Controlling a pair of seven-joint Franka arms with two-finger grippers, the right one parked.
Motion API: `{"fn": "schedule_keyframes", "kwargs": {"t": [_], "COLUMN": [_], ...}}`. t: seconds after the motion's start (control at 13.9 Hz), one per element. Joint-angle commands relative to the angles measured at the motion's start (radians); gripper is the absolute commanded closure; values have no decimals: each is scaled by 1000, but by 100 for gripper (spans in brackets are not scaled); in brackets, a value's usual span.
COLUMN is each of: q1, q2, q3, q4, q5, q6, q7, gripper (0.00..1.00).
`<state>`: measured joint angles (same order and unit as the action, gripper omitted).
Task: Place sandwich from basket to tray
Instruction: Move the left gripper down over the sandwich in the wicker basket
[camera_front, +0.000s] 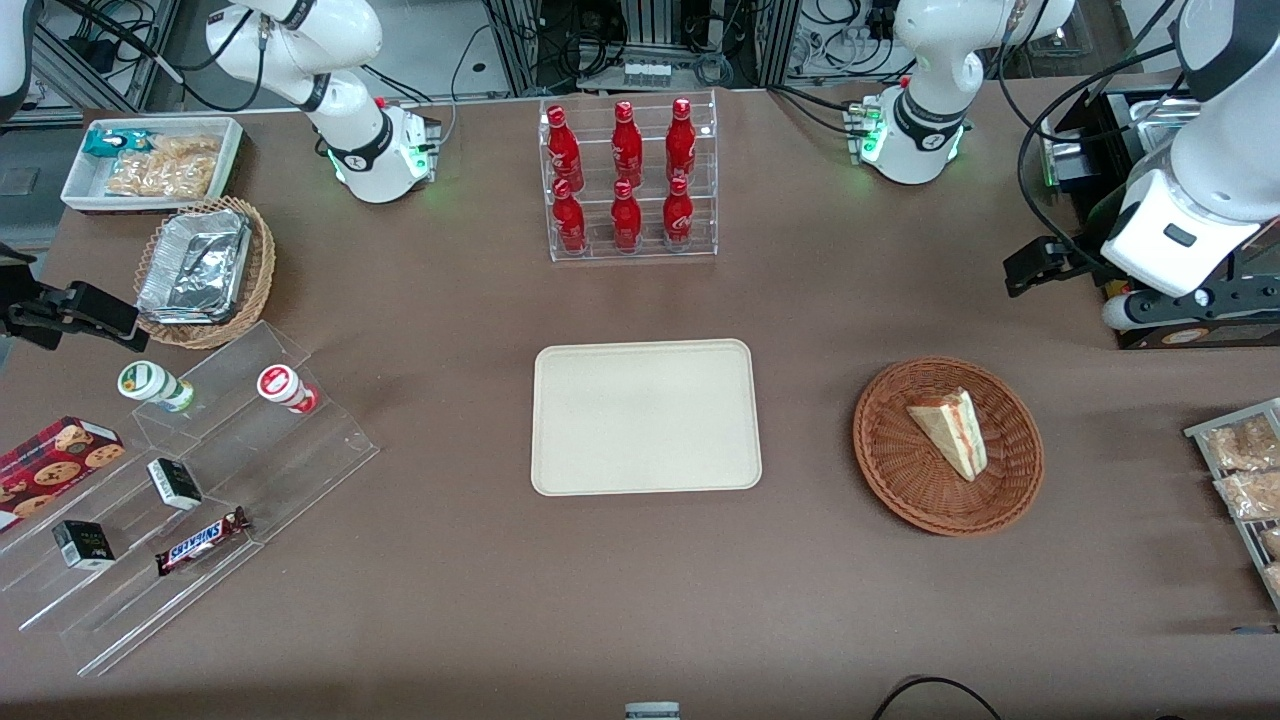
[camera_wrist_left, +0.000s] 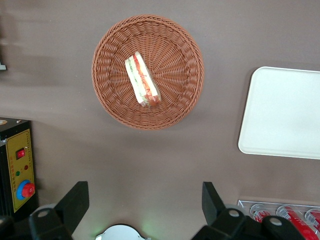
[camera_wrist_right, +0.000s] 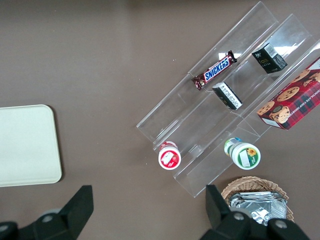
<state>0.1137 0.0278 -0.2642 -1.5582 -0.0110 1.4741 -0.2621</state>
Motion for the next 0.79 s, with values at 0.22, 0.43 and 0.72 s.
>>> {"fn": "schedule_keyframes", "kwargs": {"t": [0.22,0.43,0.72], "q1": [-2,-2,-3], "q2": [32,113,240], "q3": [8,65,80], "q4": [27,33,44], "q5": [-6,-7,-10], "q6": [-3,0,12], "q7": [12,8,-12], "gripper": [0,0,0]}}
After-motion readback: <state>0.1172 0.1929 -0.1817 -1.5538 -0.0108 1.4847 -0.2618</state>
